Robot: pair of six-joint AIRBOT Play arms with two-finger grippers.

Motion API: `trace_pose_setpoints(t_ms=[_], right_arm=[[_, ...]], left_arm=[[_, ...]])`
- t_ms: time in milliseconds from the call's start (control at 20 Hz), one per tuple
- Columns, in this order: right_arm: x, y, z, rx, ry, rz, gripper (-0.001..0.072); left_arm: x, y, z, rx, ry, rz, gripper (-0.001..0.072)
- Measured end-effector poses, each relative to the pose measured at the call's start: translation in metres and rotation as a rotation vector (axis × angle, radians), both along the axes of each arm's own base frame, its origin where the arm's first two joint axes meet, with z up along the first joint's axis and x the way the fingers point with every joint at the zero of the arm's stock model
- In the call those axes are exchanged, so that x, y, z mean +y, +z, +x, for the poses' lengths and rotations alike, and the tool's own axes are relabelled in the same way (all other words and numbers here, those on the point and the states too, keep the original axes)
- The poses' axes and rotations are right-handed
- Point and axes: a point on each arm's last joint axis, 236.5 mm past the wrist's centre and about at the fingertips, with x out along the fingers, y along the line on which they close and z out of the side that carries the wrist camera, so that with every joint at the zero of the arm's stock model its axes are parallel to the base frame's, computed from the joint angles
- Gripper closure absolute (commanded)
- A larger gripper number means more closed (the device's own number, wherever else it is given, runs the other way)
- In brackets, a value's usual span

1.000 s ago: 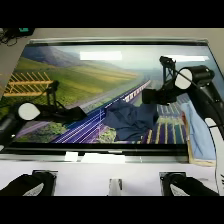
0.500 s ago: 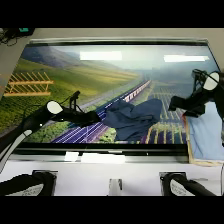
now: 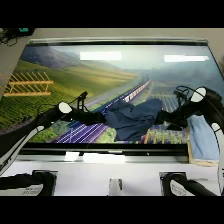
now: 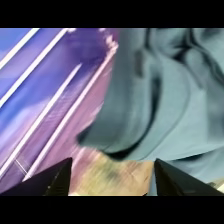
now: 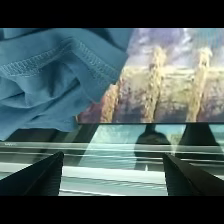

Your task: Fold the shirts.

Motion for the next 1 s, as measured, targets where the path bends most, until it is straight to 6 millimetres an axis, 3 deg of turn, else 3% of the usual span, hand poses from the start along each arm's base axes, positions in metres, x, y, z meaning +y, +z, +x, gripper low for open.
trace_pose_setpoints(t_ms=[300,500,600,700,750,800,850,1000], right_arm=[[0.019,-0.026,-0.002,0.030,0.010,0.040,0.0021],[0.024,-0.039,0.006,0.023,-0.009,0.057,0.0041],[0.026,-0.046,0.010,0.024,-0.018,0.063,0.0096],[0.031,-0.051,0.013,0.031,-0.032,0.082,0.0097],[0.032,-0.055,0.015,0.033,-0.039,0.088,0.0103],[0.033,-0.058,0.017,0.032,-0.047,0.091,0.0134],[0.033,-0.061,0.018,0.036,-0.051,0.094,0.0236],[0.034,-0.070,0.024,0.030,-0.067,0.095,0.0680]], left_arm=[[-0.038,0.010,0.006,-0.071,-0.094,-0.016,0.0090],[-0.044,-0.003,0.006,-0.050,-0.104,-0.004,0.0111],[-0.045,-0.008,0.006,-0.040,-0.100,-0.001,0.0117],[-0.045,-0.010,0.009,-0.043,-0.091,0.001,0.0334],[-0.046,-0.010,0.010,-0.047,-0.086,0.002,0.0338],[-0.046,-0.011,0.011,-0.048,-0.080,0.003,0.0471],[-0.046,-0.011,0.012,-0.050,-0.077,0.003,0.0670],[-0.046,-0.011,0.015,-0.058,-0.068,0.004,0.0681]])
